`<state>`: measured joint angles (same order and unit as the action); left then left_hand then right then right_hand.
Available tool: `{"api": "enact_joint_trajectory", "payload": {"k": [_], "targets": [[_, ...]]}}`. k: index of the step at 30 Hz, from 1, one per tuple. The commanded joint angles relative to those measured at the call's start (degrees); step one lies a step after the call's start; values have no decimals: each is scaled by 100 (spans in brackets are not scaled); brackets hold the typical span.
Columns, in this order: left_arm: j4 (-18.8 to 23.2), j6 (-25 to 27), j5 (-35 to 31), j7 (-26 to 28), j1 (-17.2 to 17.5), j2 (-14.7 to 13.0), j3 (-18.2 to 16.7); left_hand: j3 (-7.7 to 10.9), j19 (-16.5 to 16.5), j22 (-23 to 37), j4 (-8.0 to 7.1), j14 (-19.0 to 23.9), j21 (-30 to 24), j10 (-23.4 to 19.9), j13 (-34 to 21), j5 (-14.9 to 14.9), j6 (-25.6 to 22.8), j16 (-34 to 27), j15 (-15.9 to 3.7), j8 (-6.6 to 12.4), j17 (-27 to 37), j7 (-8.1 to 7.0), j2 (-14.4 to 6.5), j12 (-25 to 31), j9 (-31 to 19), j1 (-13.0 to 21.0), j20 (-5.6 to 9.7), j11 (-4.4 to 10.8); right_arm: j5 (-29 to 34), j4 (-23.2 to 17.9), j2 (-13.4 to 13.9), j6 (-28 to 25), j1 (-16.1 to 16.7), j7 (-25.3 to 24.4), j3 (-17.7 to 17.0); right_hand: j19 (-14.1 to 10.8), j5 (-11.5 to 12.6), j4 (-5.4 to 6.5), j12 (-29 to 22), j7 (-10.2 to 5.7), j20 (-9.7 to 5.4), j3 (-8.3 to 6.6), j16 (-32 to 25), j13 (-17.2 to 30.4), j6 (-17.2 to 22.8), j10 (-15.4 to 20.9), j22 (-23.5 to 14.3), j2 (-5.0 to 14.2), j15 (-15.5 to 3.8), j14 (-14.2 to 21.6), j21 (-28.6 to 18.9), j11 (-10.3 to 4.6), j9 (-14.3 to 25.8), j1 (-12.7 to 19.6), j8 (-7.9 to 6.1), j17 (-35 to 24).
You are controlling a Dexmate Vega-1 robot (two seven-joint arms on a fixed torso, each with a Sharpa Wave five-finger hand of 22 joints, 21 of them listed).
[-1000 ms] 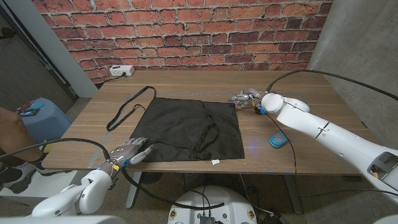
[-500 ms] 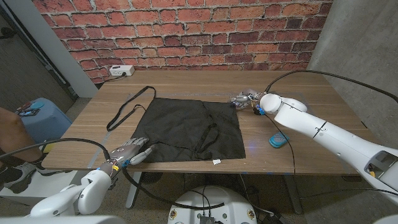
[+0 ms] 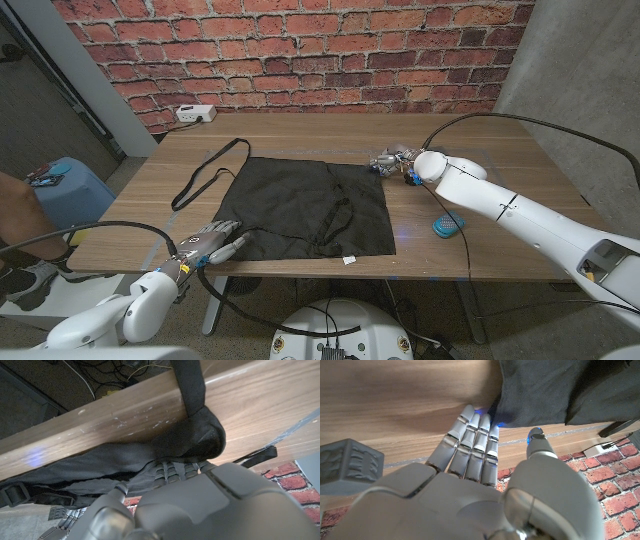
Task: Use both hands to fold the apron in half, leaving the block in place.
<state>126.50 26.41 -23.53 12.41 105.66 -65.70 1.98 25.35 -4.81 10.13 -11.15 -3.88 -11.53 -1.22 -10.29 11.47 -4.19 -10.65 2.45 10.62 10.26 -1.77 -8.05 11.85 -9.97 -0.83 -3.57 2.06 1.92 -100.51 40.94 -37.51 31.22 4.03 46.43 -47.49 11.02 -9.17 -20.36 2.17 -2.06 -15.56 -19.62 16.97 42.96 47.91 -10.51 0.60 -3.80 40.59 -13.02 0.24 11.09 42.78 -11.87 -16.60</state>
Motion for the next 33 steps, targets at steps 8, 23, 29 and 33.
{"api": "enact_joint_trajectory", "payload": {"k": [8,23,29,33], "targets": [[-54,-175,55,-155,-104,-8,34,-17,29,14,14,41,-20,-33,-25,34,-61,-21,-20,29,8,0,-82,14,-31,12,-3,36,78,91,-166,-208,-9,-231,105,-378,39,-63,-686,-174,-144,64,-436,523,534,401,-43,50,-735,458,-172,-278,71,603,-72,-507],[-50,-230,132,-231,-132,-12,86,-19,60,6,32,48,-22,-36,-25,38,-66,-14,-38,23,2,-8,-103,7,-31,37,6,41,198,-91,-249,-414,16,-479,166,-776,77,-175,-1623,-484,-536,-192,-741,1326,1190,784,-101,264,-989,1181,-465,-794,187,2610,-138,-888],[-42,-235,151,-220,-152,-11,120,-18,67,4,39,50,-21,-38,-25,39,-70,-11,-36,23,-1,-11,-108,5,-31,46,9,45,230,-232,-202,-478,27,-504,168,-858,38,-156,-1658,-541,-584,-223,-739,1302,1313,876,-117,279,-996,1321,-549,-823,206,2945,-165,-901],[-42,-253,170,-217,-158,-22,133,-17,70,2,45,52,-19,-38,-25,39,-72,-9,-37,21,-3,-15,-110,3,-30,54,6,44,229,-285,-181,-465,58,-534,150,-914,22,-131,-1663,-541,-594,-211,-747,1287,1363,914,-125,265,-999,1410,-599,-835,213,3032,-174,-905]]}}
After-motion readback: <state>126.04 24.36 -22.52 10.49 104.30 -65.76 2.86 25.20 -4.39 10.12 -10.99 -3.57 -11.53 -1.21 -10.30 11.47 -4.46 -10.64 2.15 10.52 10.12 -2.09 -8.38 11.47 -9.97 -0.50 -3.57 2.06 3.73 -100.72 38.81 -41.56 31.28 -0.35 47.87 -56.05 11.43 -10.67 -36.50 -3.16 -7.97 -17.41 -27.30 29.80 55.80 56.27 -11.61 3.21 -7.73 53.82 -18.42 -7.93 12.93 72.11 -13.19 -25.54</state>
